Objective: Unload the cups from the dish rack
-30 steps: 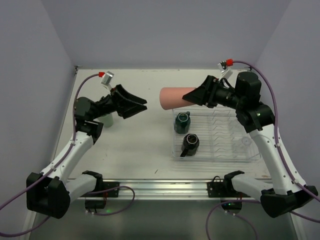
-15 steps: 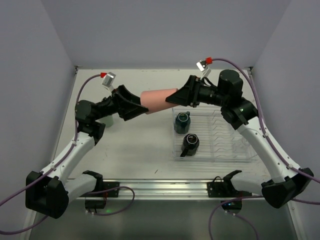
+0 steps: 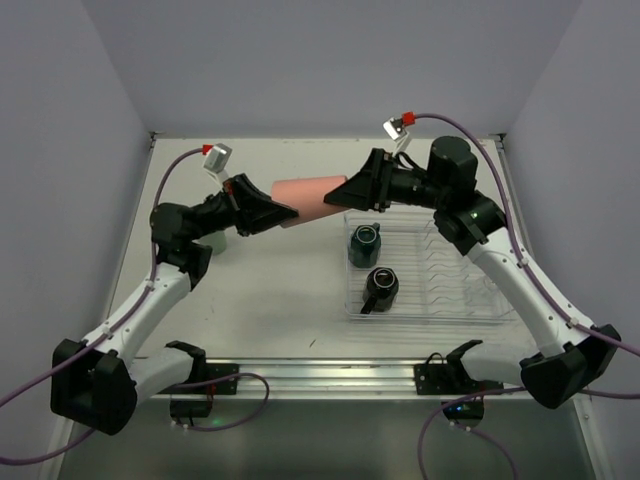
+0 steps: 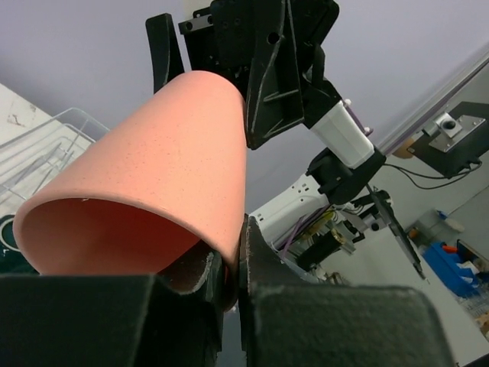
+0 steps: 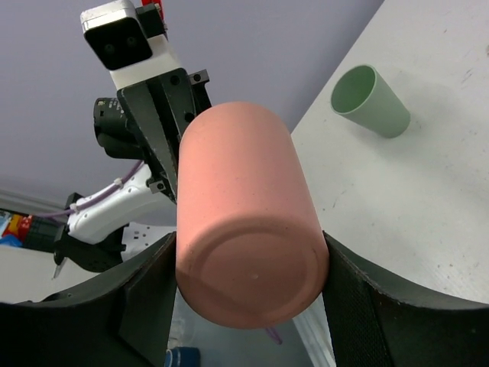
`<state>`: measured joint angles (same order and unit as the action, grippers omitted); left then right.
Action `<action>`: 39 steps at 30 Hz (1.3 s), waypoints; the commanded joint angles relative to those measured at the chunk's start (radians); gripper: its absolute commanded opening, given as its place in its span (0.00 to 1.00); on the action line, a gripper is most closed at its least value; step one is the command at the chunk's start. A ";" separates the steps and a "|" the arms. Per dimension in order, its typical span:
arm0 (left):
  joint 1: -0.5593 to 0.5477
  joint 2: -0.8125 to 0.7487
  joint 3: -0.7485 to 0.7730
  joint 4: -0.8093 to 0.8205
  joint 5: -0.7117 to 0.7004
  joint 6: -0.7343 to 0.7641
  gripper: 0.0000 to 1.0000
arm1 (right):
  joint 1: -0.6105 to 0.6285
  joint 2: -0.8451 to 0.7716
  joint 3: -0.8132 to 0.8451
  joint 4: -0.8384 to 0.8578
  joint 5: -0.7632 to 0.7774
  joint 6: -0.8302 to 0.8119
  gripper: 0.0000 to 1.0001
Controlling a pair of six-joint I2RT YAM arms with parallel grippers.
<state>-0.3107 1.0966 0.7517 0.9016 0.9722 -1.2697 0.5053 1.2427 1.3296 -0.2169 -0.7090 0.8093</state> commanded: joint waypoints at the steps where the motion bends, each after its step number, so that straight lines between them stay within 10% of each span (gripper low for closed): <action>1: -0.005 -0.018 0.037 -0.070 0.020 0.081 0.00 | 0.004 0.007 0.069 -0.100 0.075 -0.056 0.57; 2: -0.005 -0.026 0.050 -0.128 0.017 0.155 0.00 | 0.004 0.009 0.103 -0.136 0.094 -0.074 0.78; 5: 0.010 -0.062 0.121 -0.401 -0.010 0.339 0.00 | 0.002 0.015 0.173 -0.286 0.215 -0.150 0.99; 12: 0.105 -0.067 0.353 -1.207 -0.344 0.771 0.00 | -0.001 0.050 0.304 -0.568 0.529 -0.260 0.99; 18: 0.113 -0.012 0.478 -1.564 -0.854 0.900 0.00 | 0.001 0.093 0.315 -0.664 0.647 -0.294 0.99; 27: 0.113 0.023 0.551 -1.721 -1.208 0.912 0.00 | 0.001 0.118 0.258 -0.654 0.643 -0.308 0.99; 39: 0.113 0.094 0.577 -1.785 -1.239 0.955 0.00 | 0.001 0.118 0.244 -0.662 0.661 -0.326 0.99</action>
<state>-0.2031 1.1778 1.2942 -0.8581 -0.2420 -0.3466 0.5068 1.3720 1.5814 -0.8722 -0.0650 0.5030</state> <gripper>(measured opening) 0.076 0.989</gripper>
